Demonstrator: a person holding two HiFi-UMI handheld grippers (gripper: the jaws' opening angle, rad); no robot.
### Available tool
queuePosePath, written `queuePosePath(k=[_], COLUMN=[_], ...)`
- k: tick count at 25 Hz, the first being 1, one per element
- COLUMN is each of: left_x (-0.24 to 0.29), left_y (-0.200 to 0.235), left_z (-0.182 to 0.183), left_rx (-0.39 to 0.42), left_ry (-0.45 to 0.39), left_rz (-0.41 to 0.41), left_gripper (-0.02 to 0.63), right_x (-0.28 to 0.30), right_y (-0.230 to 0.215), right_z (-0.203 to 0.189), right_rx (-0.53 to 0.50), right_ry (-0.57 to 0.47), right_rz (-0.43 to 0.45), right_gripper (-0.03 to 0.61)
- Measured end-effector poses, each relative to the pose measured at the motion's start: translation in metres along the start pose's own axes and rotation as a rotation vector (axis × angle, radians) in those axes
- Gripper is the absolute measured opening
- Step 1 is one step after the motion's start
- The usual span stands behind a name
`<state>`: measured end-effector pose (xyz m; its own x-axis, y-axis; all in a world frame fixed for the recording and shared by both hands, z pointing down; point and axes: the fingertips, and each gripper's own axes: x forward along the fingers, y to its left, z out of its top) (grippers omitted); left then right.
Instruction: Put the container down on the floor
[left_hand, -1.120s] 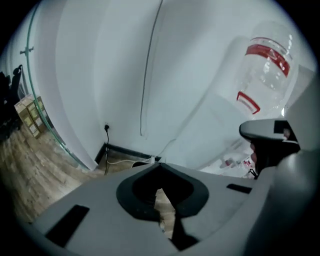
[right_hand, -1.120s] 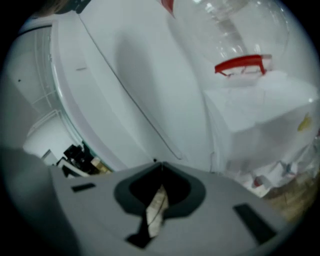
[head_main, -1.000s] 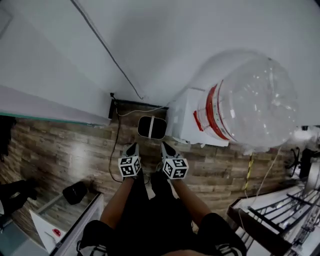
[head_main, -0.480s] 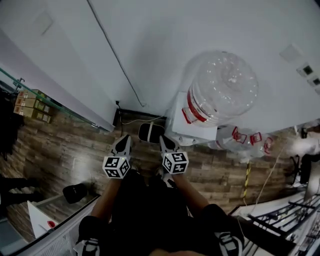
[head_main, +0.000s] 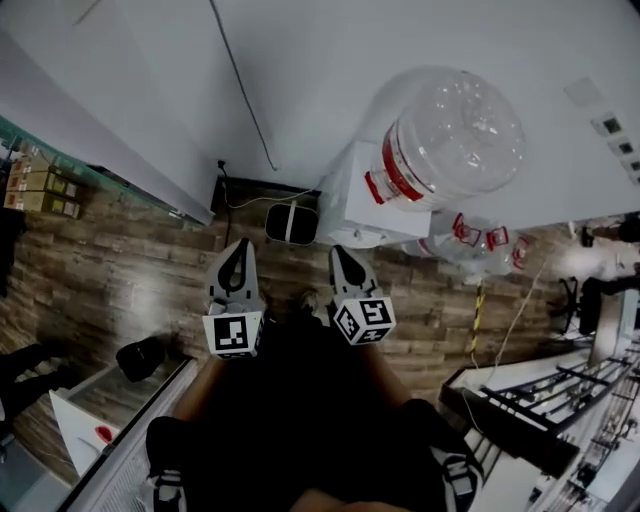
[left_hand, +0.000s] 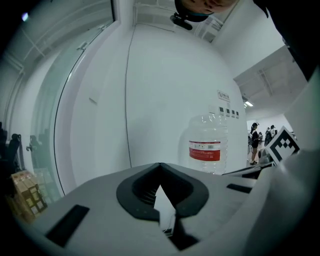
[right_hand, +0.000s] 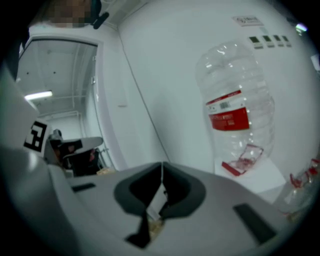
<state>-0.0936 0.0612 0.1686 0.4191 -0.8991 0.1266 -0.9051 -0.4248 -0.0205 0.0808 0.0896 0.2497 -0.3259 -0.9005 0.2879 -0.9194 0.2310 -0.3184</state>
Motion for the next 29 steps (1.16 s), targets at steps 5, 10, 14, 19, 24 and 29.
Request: queuePosePath(k=[5,10,14,19,24,29], left_x=[-0.011,-0.012,-0.013,-0.014,-0.007,-0.001], left_y=[0.005,0.004,0.0,-0.003,-0.008,-0.003], left_z=[-0.009,-0.012,-0.018,-0.012,-0.008,-0.02], left_rx=[-0.081,-0.047,-0.069,-0.077,-0.075,-0.049], left_ry=[0.0,-0.009,0.001,0.004,-0.007,-0.005], left_rz=[-0.014,-0.057,-0.07,-0.094,-0.116,-0.122], left_gripper=[0.028,0.028,0.028,0.028,0.028,0.028], right_x=[-0.011,-0.016,-0.02,-0.023,-0.02,-0.012], right_y=[0.008,0.006,0.002,0.007,0.005,0.002], right_z=[-0.009,-0.005,-0.005,-0.005,-0.005,-0.006], right_rx=[0.034,0.029,0.033,0.034,0.035,0.028], right_ry=[0.007,0.001,-0.004,-0.002,0.004,0.008], right_rz=[-0.033,-0.051,-0.071,-0.075,-0.073,-0.07], right_gripper=[0.034,0.032,0.032,0.033,0.033,0.033])
